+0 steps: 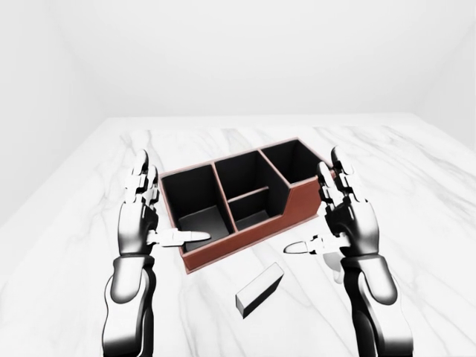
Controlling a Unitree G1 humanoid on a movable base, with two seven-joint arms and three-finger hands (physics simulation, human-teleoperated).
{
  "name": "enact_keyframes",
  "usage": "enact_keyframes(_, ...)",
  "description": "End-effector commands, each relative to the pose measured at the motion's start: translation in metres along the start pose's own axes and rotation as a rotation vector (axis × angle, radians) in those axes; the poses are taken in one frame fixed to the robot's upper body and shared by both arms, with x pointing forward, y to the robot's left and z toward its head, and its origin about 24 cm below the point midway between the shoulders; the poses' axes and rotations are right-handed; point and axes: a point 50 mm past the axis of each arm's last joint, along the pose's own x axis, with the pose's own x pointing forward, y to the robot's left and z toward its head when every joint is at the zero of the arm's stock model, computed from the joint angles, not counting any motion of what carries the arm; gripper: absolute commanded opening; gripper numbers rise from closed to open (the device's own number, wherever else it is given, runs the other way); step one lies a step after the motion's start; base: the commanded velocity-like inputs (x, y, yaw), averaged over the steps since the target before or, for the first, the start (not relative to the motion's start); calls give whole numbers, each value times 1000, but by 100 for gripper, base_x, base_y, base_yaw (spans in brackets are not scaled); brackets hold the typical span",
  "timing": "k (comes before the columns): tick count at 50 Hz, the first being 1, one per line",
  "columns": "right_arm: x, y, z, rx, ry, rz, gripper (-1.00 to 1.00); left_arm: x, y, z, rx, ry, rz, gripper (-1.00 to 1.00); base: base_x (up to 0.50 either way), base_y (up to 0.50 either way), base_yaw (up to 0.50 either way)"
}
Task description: Pick up the book and place it in the front compartment of the caddy.
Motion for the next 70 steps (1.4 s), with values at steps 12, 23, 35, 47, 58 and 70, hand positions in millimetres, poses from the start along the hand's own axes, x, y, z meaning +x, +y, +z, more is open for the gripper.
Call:
enact_keyframes(12,2,-2,6,-12,-29,-3,100,0,1,2,1,-9,1,99,15,0,0)
enact_keyframes(23,13,-7,6,-82,-35,-16,100,0,2,2,3,-7,3,98,0,0,0)
enact_keyframes(35,17,-10,2,-177,-8,21,100,1,4,2,6,-10,8,98,0,0,0)
enact_keyframes(47,14,-8,7,-242,-13,66,100,1,4,0,7,-3,8,98,0,0,0)
enact_keyframes(58,11,-2,20,-277,-61,145,100,1,3,0,8,-1,7,99,0,0,0)
enact_keyframes(70,4,9,28,-350,-71,226,100,1,4,1,9,-7,7,98,0,0,0)
